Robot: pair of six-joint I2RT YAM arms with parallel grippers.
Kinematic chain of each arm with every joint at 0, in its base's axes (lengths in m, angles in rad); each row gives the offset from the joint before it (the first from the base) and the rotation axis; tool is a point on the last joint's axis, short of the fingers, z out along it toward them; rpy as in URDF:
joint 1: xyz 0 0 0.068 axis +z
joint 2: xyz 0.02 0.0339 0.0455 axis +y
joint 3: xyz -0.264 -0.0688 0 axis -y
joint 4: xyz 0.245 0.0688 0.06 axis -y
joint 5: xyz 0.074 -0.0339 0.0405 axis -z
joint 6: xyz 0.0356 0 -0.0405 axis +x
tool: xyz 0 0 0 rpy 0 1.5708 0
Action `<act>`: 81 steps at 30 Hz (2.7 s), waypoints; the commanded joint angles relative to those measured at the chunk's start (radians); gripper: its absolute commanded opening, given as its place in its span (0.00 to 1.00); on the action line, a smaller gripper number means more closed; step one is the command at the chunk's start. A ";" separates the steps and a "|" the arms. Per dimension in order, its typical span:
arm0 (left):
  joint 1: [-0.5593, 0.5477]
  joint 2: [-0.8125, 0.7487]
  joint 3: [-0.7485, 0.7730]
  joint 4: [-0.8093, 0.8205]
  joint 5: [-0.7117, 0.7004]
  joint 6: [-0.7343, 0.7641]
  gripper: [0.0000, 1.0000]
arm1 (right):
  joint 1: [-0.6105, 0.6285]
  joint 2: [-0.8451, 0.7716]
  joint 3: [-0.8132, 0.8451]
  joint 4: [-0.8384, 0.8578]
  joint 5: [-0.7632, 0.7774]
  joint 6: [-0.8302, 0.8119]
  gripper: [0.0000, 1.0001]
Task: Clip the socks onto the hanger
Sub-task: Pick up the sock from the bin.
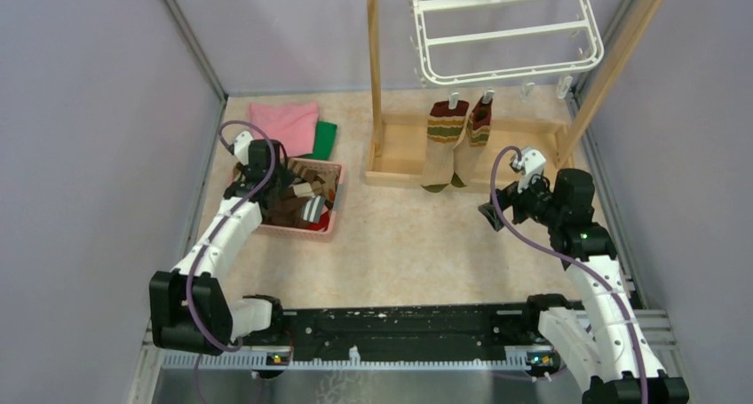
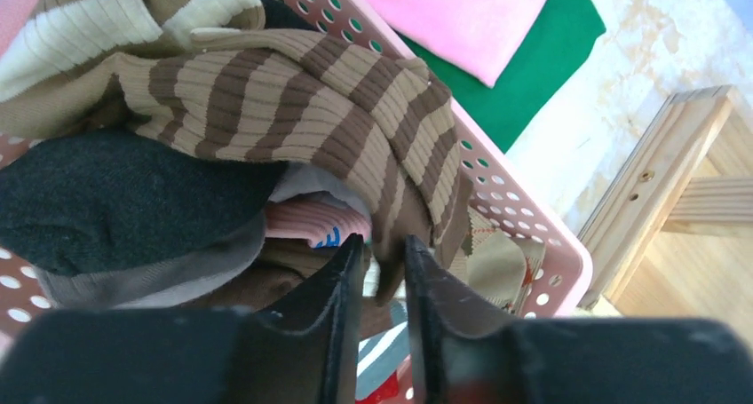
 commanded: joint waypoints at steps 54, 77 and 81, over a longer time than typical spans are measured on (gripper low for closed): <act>-0.844 -0.077 0.057 0.820 0.579 -0.162 0.00 | 0.064 0.223 0.536 -0.529 -0.783 -0.842 0.89; -0.878 0.020 0.074 0.888 0.456 -0.418 0.00 | 0.086 0.213 0.467 -0.252 -0.768 -0.566 0.52; -0.878 0.020 0.071 0.904 0.460 -0.418 0.00 | 0.088 0.207 0.445 -0.225 -0.768 -0.529 0.20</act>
